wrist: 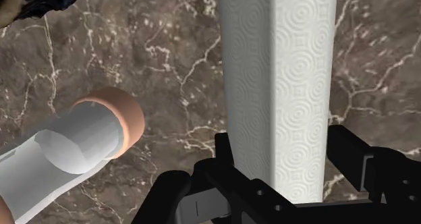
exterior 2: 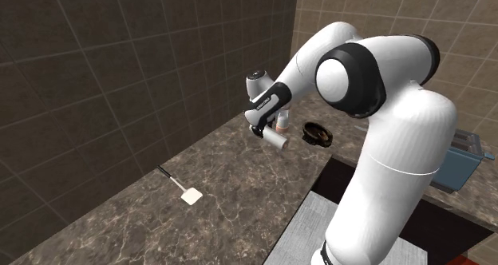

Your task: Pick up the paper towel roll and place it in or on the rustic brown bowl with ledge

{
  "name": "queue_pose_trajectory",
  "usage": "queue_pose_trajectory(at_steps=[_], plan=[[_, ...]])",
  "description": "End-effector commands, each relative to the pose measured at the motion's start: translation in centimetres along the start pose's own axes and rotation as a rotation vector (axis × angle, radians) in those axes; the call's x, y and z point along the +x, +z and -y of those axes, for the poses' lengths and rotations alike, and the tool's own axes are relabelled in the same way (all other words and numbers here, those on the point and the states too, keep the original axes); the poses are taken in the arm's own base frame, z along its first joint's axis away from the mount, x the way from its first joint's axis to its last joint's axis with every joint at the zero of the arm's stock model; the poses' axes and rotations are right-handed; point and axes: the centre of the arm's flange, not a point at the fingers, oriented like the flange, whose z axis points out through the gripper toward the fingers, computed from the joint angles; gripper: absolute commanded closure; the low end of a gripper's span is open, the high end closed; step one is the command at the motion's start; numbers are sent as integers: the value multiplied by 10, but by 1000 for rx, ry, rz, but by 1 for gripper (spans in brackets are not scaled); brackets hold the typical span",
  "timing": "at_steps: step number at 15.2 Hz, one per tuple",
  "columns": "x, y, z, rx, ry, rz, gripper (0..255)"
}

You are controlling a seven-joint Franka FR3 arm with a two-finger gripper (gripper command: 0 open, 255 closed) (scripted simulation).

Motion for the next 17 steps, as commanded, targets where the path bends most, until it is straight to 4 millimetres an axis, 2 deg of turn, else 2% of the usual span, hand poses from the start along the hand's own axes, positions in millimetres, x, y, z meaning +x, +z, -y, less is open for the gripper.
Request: queue_pose_trajectory(at_steps=[1, 17], plan=[[0, -10, -2, 0, 0, 0, 255], [4, -91, -26, 0, 0, 0, 255]])
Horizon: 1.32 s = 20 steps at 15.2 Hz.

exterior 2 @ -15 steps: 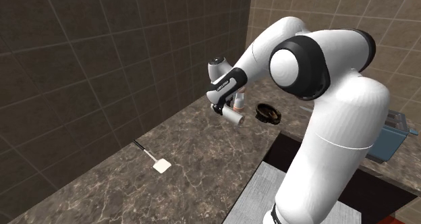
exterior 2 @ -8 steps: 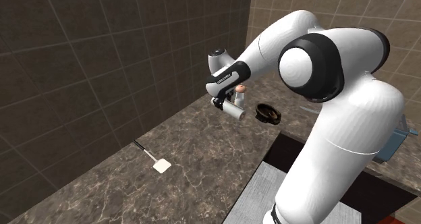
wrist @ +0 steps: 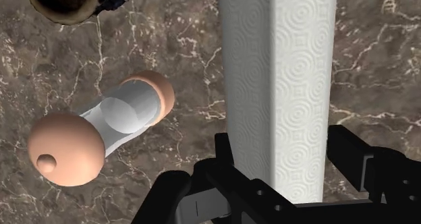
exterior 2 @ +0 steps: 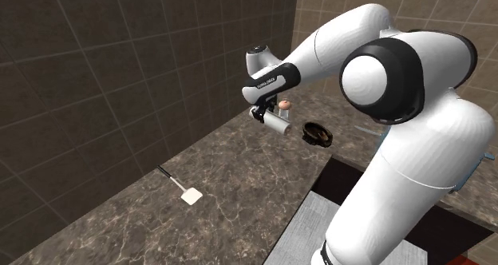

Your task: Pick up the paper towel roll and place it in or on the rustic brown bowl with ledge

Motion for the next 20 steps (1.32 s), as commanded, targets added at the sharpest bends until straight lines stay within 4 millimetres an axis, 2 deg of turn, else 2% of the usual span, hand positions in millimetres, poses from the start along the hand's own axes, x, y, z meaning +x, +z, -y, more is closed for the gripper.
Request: queue_pose_trajectory(at_steps=[1, 2, 20], plan=[[1, -11, -3, 0, 0, 0, 255], [1, -12, -3, 0, 0, 0, 255], [-115, 14, -209, 0, 0, 0, 255]])
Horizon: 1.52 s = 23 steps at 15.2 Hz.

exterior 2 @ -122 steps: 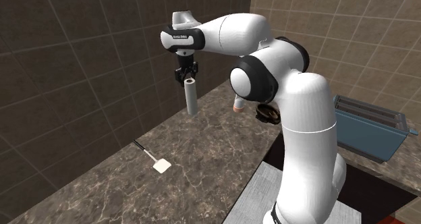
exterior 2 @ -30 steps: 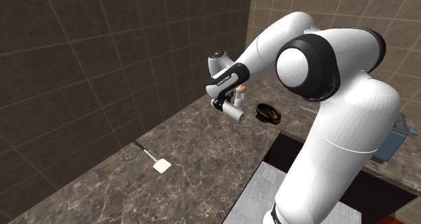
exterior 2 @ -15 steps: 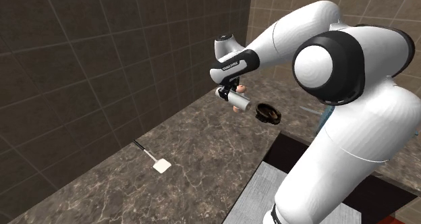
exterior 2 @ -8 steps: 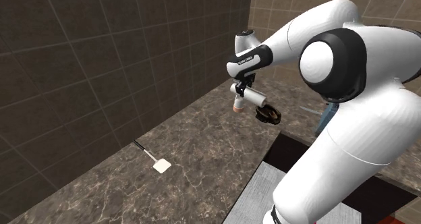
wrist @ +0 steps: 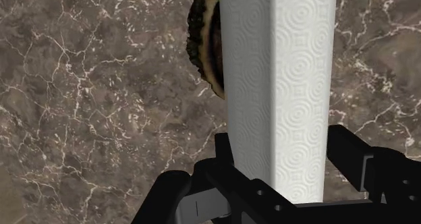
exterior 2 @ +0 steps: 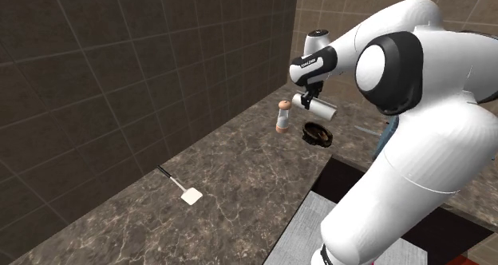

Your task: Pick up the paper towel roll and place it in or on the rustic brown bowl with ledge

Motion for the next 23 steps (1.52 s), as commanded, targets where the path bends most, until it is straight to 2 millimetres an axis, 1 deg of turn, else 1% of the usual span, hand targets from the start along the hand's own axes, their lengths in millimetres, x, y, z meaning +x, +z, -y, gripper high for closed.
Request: queue_pose_trajectory(at_steps=[1, 2, 3, 23], plan=[[-12, 3, -24, -1, -2, 0, 255], [-18, 4, -35, -1, -2, 0, 255], [-29, 7, -55, -1, -2, 0, 255], [-34, 106, -27, -1, -2, 0, 255]])
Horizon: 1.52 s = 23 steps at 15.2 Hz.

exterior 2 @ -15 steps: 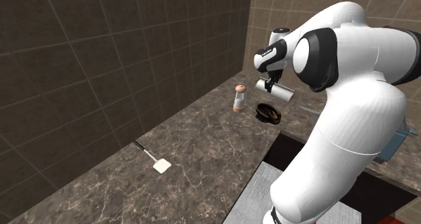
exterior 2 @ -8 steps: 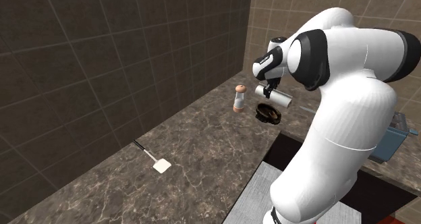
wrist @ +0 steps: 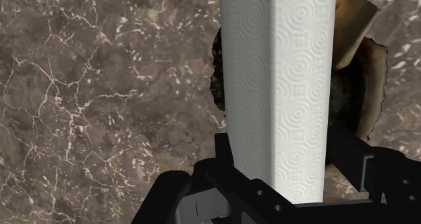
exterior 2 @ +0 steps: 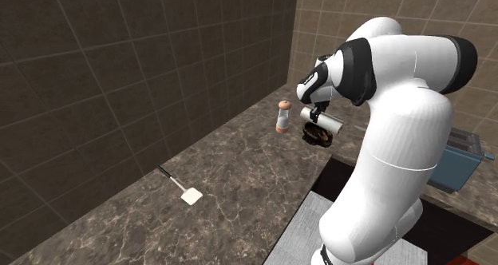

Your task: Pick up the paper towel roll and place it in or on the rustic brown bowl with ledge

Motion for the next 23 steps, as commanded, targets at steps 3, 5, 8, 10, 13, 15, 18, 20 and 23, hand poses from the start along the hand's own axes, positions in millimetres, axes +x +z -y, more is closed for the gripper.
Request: queue_pose_trajectory(at_steps=[3, 5, 8, 10, 13, 15, 18, 20, 23], plan=[[0, 4, 2, 0, 0, 0, 255], [0, 4, 2, 0, 0, 0, 255], [0, 4, 2, 0, 0, 0, 255], [0, 4, 2, 0, 0, 0, 0], [0, 4, 2, 0, 0, 0, 0], [0, -9, 2, 0, 0, 0, 0], [0, -46, 2, 0, 0, 0, 0], [0, -46, 2, 0, 0, 0, 0], [0, -46, 2, 0, 0, 0, 0]])
